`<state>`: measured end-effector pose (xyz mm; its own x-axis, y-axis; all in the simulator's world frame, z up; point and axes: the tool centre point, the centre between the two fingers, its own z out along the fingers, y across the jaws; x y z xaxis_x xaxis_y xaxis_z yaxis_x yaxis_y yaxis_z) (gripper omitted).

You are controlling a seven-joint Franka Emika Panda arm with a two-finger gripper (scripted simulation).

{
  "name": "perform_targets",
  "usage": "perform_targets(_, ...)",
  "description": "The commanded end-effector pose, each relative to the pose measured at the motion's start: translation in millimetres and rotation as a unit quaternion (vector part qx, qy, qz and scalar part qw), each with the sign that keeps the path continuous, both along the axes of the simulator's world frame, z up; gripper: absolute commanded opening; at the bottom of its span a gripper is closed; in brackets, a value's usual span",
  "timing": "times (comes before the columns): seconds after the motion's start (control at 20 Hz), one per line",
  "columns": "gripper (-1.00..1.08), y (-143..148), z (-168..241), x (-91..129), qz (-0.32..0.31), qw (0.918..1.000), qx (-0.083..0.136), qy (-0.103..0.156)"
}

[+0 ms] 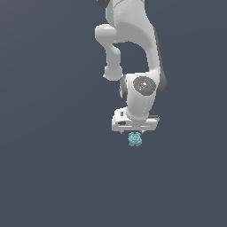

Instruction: Pick up the object and move it to a goal position.

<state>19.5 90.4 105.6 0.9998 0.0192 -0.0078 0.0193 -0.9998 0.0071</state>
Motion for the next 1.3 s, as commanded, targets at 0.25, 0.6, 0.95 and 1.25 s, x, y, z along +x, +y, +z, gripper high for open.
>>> perform_targets(0.25, 1.00, 25, -16, 6, -0.002, 1.0000, 0.003, -0.004)
perform_targets(0.6, 1.00, 24, -26, 5, -0.001, 1.0000, 0.003, -0.003)
perform_targets(0.95, 1.00, 25, -60, 4, -0.001, 1.0000, 0.004, -0.004)
perform_targets(1.25, -1.00, 25, -67, 6, -0.001, 1.0000, 0.004, -0.004)
